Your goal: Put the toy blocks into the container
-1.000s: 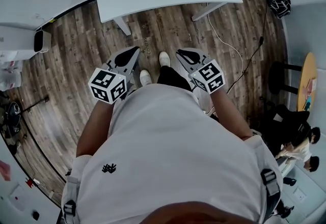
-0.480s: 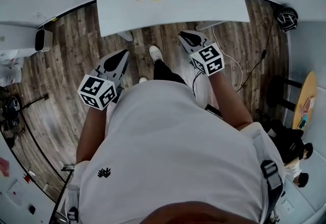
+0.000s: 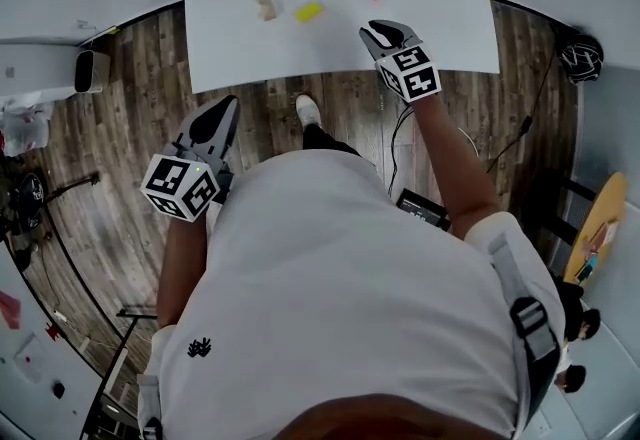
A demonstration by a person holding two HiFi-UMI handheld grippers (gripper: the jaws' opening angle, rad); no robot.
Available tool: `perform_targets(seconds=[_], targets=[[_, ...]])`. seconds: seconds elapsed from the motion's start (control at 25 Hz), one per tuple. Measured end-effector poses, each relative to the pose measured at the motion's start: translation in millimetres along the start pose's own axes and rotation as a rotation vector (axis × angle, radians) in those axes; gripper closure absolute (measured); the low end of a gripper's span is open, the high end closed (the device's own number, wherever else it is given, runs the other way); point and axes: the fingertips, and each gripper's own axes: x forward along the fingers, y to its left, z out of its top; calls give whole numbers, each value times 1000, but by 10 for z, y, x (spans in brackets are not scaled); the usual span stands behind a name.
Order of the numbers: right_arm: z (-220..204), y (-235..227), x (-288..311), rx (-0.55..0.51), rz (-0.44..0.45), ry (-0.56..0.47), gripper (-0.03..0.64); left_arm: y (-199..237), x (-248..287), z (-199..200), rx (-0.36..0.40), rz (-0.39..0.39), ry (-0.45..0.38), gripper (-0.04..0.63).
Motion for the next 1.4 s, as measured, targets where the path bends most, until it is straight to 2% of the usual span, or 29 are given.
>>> perform_targets(seconds=[0.32, 0.64, 0.96, 1.12, 1.4], targets=[[-228, -740, 468, 10, -38, 69, 512, 93, 273, 86, -29, 66, 12, 589], [-435, -1161, 889, 6, -60, 144, 446, 170, 425, 181, -41, 129, -5, 589], [-619, -1322, 1087, 60, -104, 212, 425, 289, 412, 303, -34, 148, -4, 589], [-634, -1335, 1131, 76, -113, 221, 471, 372, 391, 316, -38, 161, -5, 589], [-630, -1329, 1114, 80, -121, 215, 476, 483, 364, 381, -26, 153, -7, 589]])
